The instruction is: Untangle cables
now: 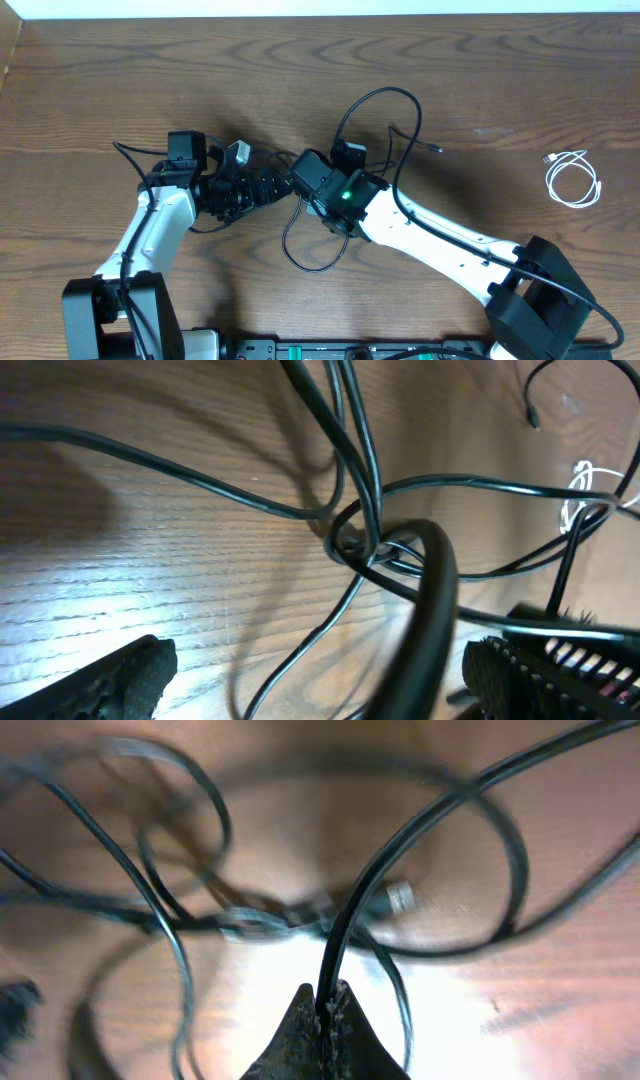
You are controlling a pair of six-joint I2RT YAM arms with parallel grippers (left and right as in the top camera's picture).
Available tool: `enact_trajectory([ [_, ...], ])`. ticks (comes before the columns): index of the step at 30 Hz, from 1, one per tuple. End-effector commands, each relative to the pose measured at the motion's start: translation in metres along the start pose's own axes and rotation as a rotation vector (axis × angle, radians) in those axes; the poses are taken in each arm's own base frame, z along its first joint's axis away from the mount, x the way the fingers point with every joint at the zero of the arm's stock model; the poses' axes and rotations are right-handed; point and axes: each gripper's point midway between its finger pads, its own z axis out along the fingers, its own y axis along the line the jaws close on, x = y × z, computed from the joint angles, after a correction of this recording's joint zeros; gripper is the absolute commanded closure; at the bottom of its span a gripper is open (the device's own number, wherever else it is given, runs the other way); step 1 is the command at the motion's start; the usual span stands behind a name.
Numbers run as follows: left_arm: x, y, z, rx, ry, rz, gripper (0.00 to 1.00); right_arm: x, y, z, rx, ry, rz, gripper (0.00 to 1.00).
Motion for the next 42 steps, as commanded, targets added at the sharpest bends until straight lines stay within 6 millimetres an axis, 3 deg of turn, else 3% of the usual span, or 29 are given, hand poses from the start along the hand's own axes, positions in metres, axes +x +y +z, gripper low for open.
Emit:
enact_trajectory([
  [1, -0.005, 0.002, -0.003, -0.022, -0.02, 0.005, 0.03, 0.017, 0.002, -0.005, -0.037, 0.1, -0.086, 0.99],
  [3, -0.005, 0.004, -0.003, -0.035, -0.022, 0.002, 0.03, 0.027, 0.002, -0.006, -0.05, 0.15, -0.149, 0.93],
  [4, -0.006, 0.007, -0.003, -0.053, -0.025, -0.015, 0.03, 0.032, 0.001, -0.007, -0.058, 0.179, -0.18, 0.79],
  [7, -0.008, 0.021, -0.005, -0.128, -0.046, -0.079, 0.03, 0.05, 0.0, -0.011, -0.087, 0.274, -0.247, 0.65],
  [10, -0.008, 0.028, -0.006, -0.171, -0.054, -0.117, 0.03, 0.071, 0.0, -0.018, -0.128, 0.388, -0.295, 0.36],
  [12, -0.008, 0.028, -0.006, -0.172, -0.053, -0.117, 0.04, 0.084, 0.005, -0.025, -0.195, 0.459, -0.376, 0.29],
  [14, -0.008, 0.03, -0.006, -0.18, -0.054, -0.118, 0.07, 0.091, 0.01, -0.03, -0.261, 0.497, -0.458, 0.34],
  [17, -0.008, 0.039, -0.008, -0.234, -0.068, -0.162, 0.14, 0.081, 0.016, -0.033, -0.305, 0.462, -0.486, 0.48],
  [18, -0.008, 0.044, -0.009, -0.258, -0.075, -0.178, 0.15, 0.073, 0.019, -0.035, -0.323, 0.441, -0.475, 0.55],
  [20, -0.009, 0.05, -0.011, -0.297, -0.088, -0.212, 0.23, 0.053, 0.026, -0.04, -0.368, 0.38, -0.447, 0.8],
  [21, -0.009, 0.051, -0.012, -0.302, -0.09, -0.217, 0.34, 0.041, 0.029, -0.043, -0.393, 0.346, -0.43, 0.88],
  [22, -0.009, 0.051, -0.012, -0.302, -0.09, -0.217, 0.64, 0.031, 0.031, -0.046, -0.412, 0.317, -0.416, 0.97],
  [23, -0.009, 0.051, -0.012, -0.302, -0.09, -0.217, 0.91, 0.02, 0.033, -0.048, -0.431, 0.285, -0.398, 0.99],
  [29, -0.009, 0.051, -0.012, -0.301, -0.09, -0.218, 0.93, -0.048, 0.044, -0.045, -0.464, 0.038, -0.327, 0.99],
  [34, -0.009, 0.051, -0.012, -0.301, -0.091, -0.222, 0.92, -0.083, 0.029, -0.027, -0.329, -0.097, -0.188, 0.99],
  [38, -0.009, 0.051, -0.012, -0.3, -0.092, -0.222, 0.93, -0.076, 0.027, -0.004, -0.296, -0.052, -0.123, 0.99],
  [41, -0.009, 0.051, -0.012, -0.3, -0.093, -0.225, 0.92, -0.054, 0.034, 0.009, -0.329, 0.051, -0.143, 0.99],
  [42, -0.01, 0.051, -0.012, -0.3, -0.094, -0.223, 0.92, -0.038, 0.037, 0.015, -0.342, 0.119, -0.157, 0.99],
])
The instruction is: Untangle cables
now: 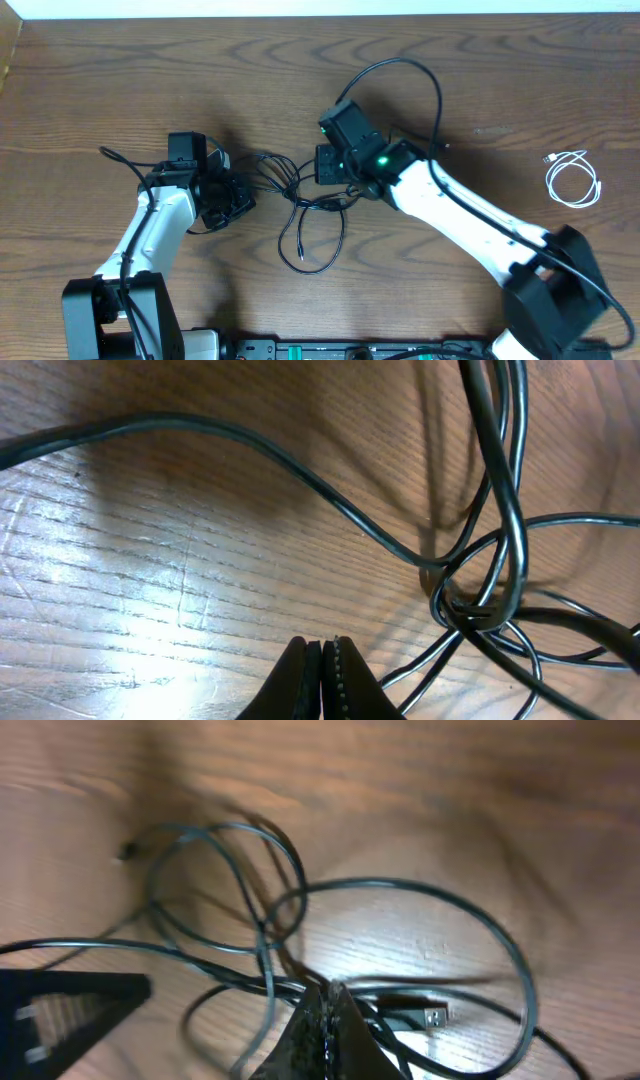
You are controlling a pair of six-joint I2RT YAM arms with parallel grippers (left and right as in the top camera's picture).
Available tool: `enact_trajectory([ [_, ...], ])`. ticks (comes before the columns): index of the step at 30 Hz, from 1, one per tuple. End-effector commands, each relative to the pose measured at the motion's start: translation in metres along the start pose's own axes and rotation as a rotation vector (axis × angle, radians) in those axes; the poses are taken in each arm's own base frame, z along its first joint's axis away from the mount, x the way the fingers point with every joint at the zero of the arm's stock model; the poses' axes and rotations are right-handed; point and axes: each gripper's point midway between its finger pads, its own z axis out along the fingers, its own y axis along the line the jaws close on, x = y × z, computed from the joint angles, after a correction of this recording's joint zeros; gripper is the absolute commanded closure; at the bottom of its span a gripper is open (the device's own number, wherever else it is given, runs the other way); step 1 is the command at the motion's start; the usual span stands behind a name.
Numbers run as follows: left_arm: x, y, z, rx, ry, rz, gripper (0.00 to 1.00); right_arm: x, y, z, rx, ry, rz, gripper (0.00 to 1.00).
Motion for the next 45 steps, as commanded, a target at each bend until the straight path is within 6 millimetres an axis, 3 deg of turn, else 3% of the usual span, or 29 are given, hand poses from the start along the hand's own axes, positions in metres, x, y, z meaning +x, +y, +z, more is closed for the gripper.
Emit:
enact_trajectory([
  [1, -0.005, 0.0, -0.003, -0.009, -0.023, 0.0, 0.93, 0.035, 0.007, 0.022, -0.034, 0.157, 0.032, 0.99],
  [9, -0.005, 0.001, -0.003, -0.009, -0.023, 0.0, 0.92, 0.114, 0.013, 0.049, 0.044, 0.359, -0.062, 0.99],
  [15, -0.005, 0.001, -0.003, -0.009, -0.023, 0.0, 0.92, 0.137, 0.029, 0.045, 0.015, 0.405, -0.14, 0.99],
  [19, -0.005, 0.001, -0.003, -0.009, -0.023, 0.0, 0.92, 0.126, 0.049, 0.022, -0.071, 0.37, -0.206, 0.99],
  [23, -0.005, 0.001, -0.003, -0.01, -0.023, 0.0, 0.92, 0.102, 0.066, -0.015, -0.149, 0.274, -0.278, 0.99],
  [27, -0.005, 0.001, -0.003, -0.009, -0.023, 0.0, 0.92, 0.076, 0.063, -0.044, -0.13, 0.162, -0.278, 0.99],
  [30, -0.005, 0.001, -0.003, -0.009, -0.023, 0.0, 0.93, 0.067, 0.058, -0.052, -0.114, 0.133, -0.258, 0.99],
  [33, -0.005, 0.001, -0.003, -0.009, -0.023, 0.0, 0.92, 0.07, 0.053, -0.048, -0.097, 0.151, -0.226, 0.98],
  [37, -0.005, 0.001, -0.003, -0.011, -0.02, -0.002, 0.92, 0.091, 0.048, -0.03, -0.056, 0.213, -0.183, 0.98],
  [42, -0.004, 0.001, -0.003, -0.012, -0.016, -0.003, 0.87, 0.14, 0.049, 0.003, 0.007, 0.334, -0.214, 0.99],
  [43, -0.004, 0.001, -0.004, -0.01, -0.016, -0.002, 0.83, 0.151, 0.049, 0.008, 0.023, 0.357, -0.221, 0.99],
  [44, -0.003, 0.0, -0.003, -0.004, -0.012, -0.003, 0.72, 0.162, 0.048, 0.014, 0.037, 0.379, -0.226, 0.99],
  [45, -0.002, -0.002, -0.003, 0.006, -0.008, -0.002, 0.55, 0.175, 0.047, 0.021, 0.06, 0.406, -0.226, 0.99],
])
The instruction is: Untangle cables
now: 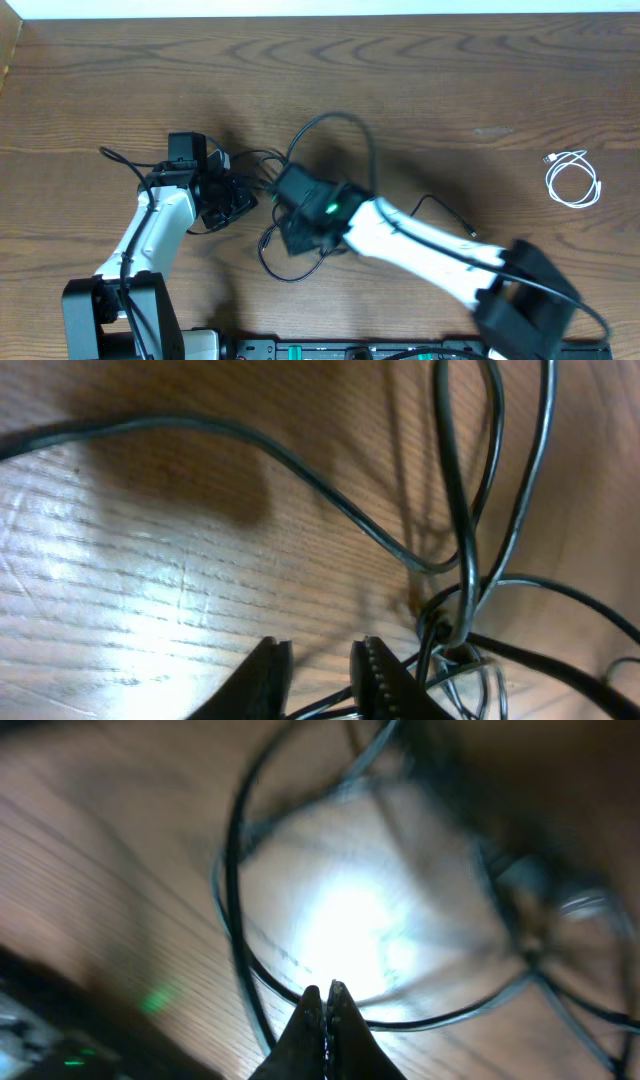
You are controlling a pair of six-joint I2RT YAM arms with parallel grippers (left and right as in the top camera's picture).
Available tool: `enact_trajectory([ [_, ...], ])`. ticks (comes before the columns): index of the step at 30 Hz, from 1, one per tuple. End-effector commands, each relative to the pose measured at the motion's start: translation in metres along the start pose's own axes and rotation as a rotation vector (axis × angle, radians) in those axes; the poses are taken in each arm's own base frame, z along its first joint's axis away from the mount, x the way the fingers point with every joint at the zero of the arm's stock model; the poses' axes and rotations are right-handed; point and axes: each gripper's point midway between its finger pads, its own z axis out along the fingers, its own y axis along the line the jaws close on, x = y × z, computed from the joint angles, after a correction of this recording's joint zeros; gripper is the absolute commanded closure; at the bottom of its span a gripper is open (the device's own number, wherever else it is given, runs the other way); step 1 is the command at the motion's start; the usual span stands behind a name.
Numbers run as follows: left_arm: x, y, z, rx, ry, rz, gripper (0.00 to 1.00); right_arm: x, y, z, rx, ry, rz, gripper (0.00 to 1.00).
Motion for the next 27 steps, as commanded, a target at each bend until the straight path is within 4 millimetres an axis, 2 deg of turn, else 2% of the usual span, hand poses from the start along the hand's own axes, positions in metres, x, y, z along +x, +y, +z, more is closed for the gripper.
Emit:
enact_trajectory([
  [1, -0.003, -0.004, -0.003, 0.016, -0.008, 0.005, 0.48, 0.035, 0.002, 0.036, 0.064, 0.099, 0.023, 0.99],
  [3, -0.002, -0.006, -0.003, 0.027, -0.003, 0.005, 0.35, 0.047, 0.001, 0.05, 0.093, 0.132, 0.045, 0.99],
  [6, -0.002, -0.006, -0.003, 0.027, -0.004, 0.005, 0.33, 0.053, -0.001, 0.059, 0.109, 0.151, 0.044, 0.99],
  [9, -0.002, -0.006, -0.004, 0.028, -0.005, 0.006, 0.33, 0.05, 0.002, 0.054, 0.092, 0.142, -0.01, 0.99],
  [13, -0.002, -0.006, -0.004, 0.027, -0.004, 0.005, 0.29, 0.036, 0.007, 0.021, 0.066, 0.076, -0.08, 0.99],
  [20, 0.005, -0.017, -0.007, 0.092, 0.023, 0.046, 0.26, 0.01, 0.008, -0.062, -0.015, -0.078, -0.125, 0.99],
  [21, 0.004, -0.02, -0.012, 0.1, 0.008, 0.05, 0.26, 0.006, 0.001, -0.08, -0.011, -0.109, -0.115, 0.97],
  [24, 0.001, -0.028, -0.027, 0.123, -0.039, 0.043, 0.26, 0.0, -0.021, -0.103, 0.027, -0.15, -0.068, 0.93],
  [27, -0.001, -0.045, -0.057, 0.166, -0.125, 0.047, 0.2, -0.009, -0.053, -0.121, 0.075, -0.172, 0.011, 0.89],
])
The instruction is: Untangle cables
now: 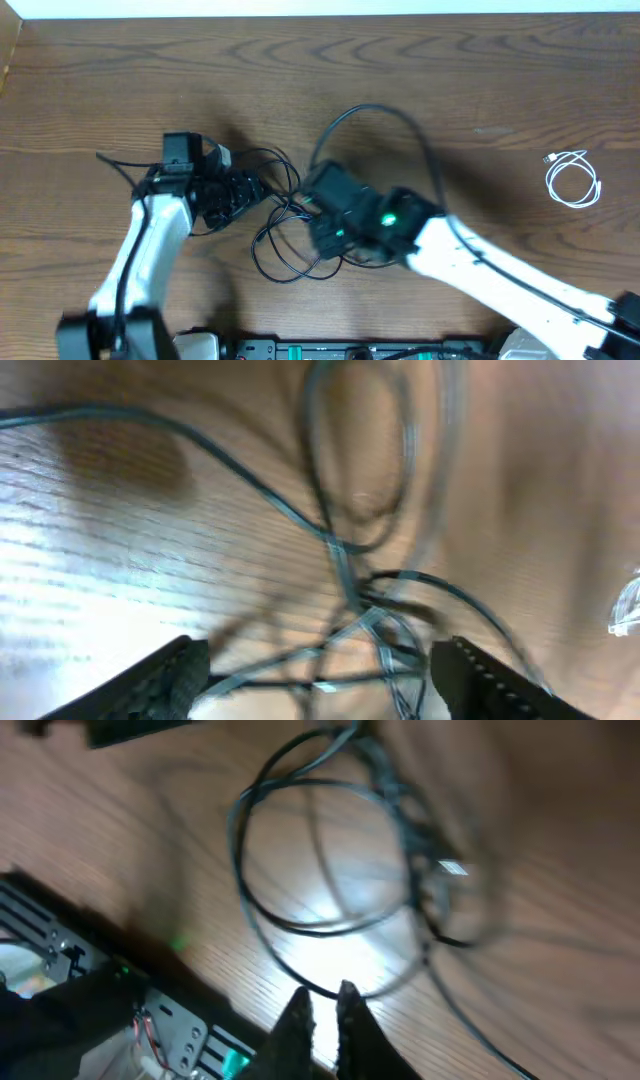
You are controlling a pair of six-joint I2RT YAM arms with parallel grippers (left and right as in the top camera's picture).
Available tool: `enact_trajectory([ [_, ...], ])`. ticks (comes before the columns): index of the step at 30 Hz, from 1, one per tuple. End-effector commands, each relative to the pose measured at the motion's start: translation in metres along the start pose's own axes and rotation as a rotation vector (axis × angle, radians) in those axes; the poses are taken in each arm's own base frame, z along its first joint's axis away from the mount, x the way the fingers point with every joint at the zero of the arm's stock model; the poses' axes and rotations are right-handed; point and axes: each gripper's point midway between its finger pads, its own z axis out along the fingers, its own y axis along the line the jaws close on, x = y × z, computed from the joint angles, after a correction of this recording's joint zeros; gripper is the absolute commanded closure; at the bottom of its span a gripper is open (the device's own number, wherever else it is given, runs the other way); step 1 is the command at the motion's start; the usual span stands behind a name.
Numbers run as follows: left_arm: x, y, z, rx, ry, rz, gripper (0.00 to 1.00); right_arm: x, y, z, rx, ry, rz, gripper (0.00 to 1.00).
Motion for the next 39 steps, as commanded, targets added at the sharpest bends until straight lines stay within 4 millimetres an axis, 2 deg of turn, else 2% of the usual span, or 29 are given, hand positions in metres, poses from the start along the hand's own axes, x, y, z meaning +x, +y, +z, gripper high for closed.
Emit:
enact_trajectory([
  [1, -0.007, -0.028, -0.038, 0.066, -0.111, 0.016, 0.2, -0.018, -0.039, -0.015, 0.073, -0.05, 0.065, 0.83],
  [3, -0.002, -0.036, -0.053, 0.068, -0.144, 0.016, 0.21, -0.022, -0.054, -0.016, 0.078, -0.038, 0.113, 0.78],
  [5, 0.009, -0.04, -0.059, 0.051, -0.149, 0.026, 0.25, -0.024, -0.069, -0.013, 0.088, -0.027, 0.147, 0.73],
  [7, 0.027, -0.038, -0.054, -0.019, -0.115, 0.039, 0.29, -0.022, -0.09, -0.003, 0.113, -0.009, 0.197, 0.6],
  [8, 0.035, -0.039, -0.049, -0.033, -0.09, 0.058, 0.29, -0.02, -0.097, 0.002, 0.116, -0.001, 0.215, 0.57],
  [10, 0.05, -0.047, -0.04, -0.036, -0.038, 0.107, 0.33, -0.015, -0.111, 0.014, 0.108, 0.013, 0.255, 0.55],
  [14, 0.07, -0.076, -0.018, -0.005, 0.018, 0.195, 0.34, -0.006, -0.134, 0.033, 0.034, 0.034, 0.339, 0.52],
  [19, 0.069, -0.103, 0.012, -0.006, -0.033, 0.193, 0.33, -0.009, -0.126, 0.043, -0.266, 0.026, 0.319, 0.51],
  [22, 0.07, -0.115, 0.033, -0.011, -0.057, 0.189, 0.33, -0.005, -0.128, 0.047, -0.326, 0.019, 0.335, 0.49],
  [26, 0.07, -0.102, 0.059, -0.124, -0.098, 0.146, 0.33, 0.005, -0.131, 0.053, -0.316, 0.037, 0.333, 0.48],
  [30, 0.081, -0.083, 0.083, -0.216, -0.049, 0.16, 0.33, 0.009, -0.132, 0.055, -0.317, 0.042, 0.304, 0.48],
  [31, 0.083, -0.078, 0.087, -0.239, -0.033, 0.174, 0.48, 0.009, -0.132, 0.055, -0.316, 0.04, 0.293, 0.48],
  [32, 0.085, -0.072, 0.089, -0.261, -0.016, 0.197, 0.76, 0.009, -0.132, 0.055, -0.316, 0.04, 0.287, 0.48],
  [33, 0.086, -0.068, 0.089, -0.275, -0.005, 0.213, 0.92, 0.009, -0.132, 0.055, -0.316, 0.039, 0.288, 0.48],
  [39, 0.098, -0.06, 0.065, -0.296, 0.074, 0.392, 0.92, 0.007, -0.132, 0.055, -0.318, 0.028, 0.269, 0.48],
])
